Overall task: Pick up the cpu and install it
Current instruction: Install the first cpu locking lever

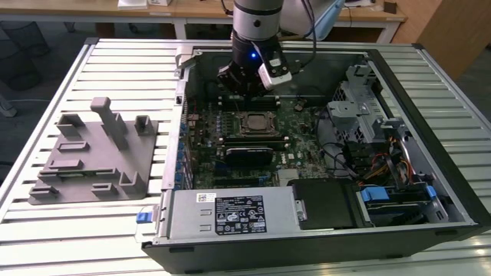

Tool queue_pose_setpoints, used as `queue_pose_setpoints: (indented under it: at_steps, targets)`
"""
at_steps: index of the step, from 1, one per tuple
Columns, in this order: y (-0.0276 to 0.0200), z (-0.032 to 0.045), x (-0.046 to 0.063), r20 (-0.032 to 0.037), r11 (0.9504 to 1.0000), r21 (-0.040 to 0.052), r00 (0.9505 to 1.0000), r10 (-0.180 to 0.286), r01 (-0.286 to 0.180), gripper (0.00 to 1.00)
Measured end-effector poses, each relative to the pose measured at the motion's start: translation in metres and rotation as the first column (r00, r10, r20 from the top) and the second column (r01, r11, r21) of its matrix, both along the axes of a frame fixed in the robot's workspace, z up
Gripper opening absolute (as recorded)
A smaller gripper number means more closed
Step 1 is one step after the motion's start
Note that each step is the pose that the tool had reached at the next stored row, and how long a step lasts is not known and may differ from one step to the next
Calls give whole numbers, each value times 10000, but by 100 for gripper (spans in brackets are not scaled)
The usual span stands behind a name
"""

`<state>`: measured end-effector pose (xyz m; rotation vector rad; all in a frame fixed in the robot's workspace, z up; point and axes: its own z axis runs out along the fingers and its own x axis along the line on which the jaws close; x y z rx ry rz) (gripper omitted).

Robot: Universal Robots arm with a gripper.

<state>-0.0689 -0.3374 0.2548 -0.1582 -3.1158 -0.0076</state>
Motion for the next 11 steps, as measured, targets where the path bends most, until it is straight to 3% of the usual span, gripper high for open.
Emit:
queue_pose_setpoints:
  at_steps: [8, 11]
  targets:
    - [6, -6, -199, 1, 10000, 2, 10000, 99, -99, 11]
    - [39, -9, -256, 1, 9999, 1, 9999, 129, -129, 11]
